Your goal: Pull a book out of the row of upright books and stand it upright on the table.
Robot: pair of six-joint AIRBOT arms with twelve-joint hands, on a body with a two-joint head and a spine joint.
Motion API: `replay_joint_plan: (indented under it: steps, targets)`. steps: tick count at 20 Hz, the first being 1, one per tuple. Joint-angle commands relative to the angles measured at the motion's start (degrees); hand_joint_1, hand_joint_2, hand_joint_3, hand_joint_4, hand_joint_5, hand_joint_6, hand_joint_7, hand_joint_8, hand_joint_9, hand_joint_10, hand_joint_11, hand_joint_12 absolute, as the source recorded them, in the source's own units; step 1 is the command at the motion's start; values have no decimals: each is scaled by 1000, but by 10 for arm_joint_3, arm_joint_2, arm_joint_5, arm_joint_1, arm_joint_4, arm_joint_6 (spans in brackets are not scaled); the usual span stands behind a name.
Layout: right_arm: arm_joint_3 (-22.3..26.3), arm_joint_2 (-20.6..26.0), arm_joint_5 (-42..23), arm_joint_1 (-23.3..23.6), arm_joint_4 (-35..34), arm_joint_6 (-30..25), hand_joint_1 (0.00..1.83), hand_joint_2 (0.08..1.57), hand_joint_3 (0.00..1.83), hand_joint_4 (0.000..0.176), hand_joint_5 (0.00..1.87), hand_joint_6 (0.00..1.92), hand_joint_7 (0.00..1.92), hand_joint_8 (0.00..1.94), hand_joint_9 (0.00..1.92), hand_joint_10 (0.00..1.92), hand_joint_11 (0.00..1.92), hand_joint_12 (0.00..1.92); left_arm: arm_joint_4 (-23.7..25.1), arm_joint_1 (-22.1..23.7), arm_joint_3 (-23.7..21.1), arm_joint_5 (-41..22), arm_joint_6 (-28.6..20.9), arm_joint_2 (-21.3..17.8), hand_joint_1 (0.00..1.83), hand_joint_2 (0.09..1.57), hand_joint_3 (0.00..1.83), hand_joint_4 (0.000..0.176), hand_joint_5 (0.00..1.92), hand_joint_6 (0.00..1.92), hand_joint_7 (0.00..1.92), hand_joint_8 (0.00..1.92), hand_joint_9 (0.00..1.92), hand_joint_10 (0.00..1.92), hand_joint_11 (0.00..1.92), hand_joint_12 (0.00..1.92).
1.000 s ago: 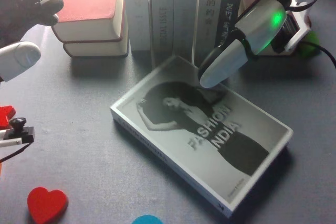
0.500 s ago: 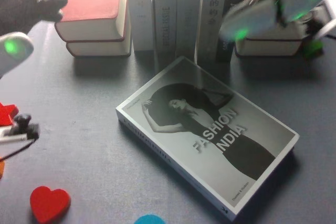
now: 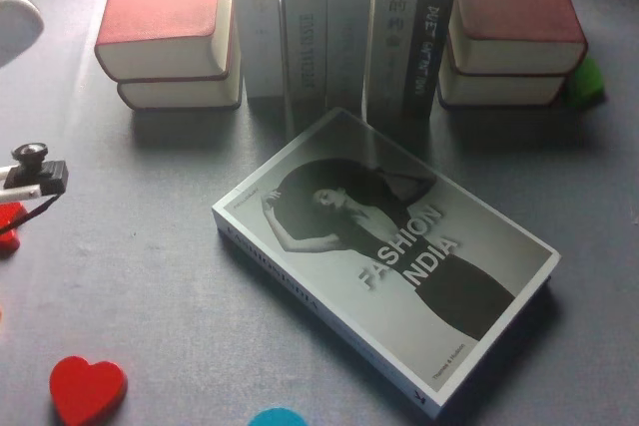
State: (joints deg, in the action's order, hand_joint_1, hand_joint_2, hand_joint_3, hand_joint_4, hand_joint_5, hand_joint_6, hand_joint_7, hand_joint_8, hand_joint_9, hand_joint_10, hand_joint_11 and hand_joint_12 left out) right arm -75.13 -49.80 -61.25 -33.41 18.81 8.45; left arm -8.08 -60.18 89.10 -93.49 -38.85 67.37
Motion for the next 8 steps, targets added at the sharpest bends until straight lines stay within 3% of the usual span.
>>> replay_joint_plan:
  steps: [1, 2, 4, 5, 7, 8]
  targets:
    - [-6, -15, -29, -7, -31, 1, 1143, 1008, 6, 165, 102, 0, 0, 0, 32, 0, 0, 331, -29, -3, 11, -32, -5, 14, 759, 928, 0, 96, 218, 0, 237, 0, 338, 0, 0, 1328]
    - [-19, -31, -29, -22, -32, -16, 1079, 1000, 1, 154, 97, 0, 0, 0, 24, 0, 0, 247, -34, -11, 21, -26, -5, 25, 705, 963, 7, 94, 203, 0, 228, 0, 317, 0, 0, 1308]
    - [-30, -53, -29, -28, -21, -36, 1029, 988, 0, 157, 99, 0, 0, 0, 73, 3, 0, 474, -24, -15, 17, -19, -5, 20, 657, 983, 8, 94, 171, 0, 183, 0, 265, 0, 0, 1247]
    - [-28, -54, -29, -28, -17, -36, 974, 965, 0, 153, 87, 0, 0, 0, 70, 1, 0, 528, -16, -11, 18, -9, -5, 16, 669, 955, 0, 109, 214, 11, 227, 9, 308, 14, 0, 1319]
    - [-22, -54, -31, -28, -19, -36, 814, 956, 1, 172, 112, 0, 0, 0, 5, 0, 0, 248, 5, 2, 22, 9, -5, 15, 681, 949, 0, 116, 259, 13, 277, 8, 354, 24, 0, 1443]
    - [-20, -53, -35, -28, -24, -36, 813, 971, 7, 171, 122, 4, 0, 0, 9, 3, 0, 219, 9, 6, 24, 11, -5, 17, 663, 980, 11, 116, 238, 3, 261, 2, 341, 16, 0, 1445]
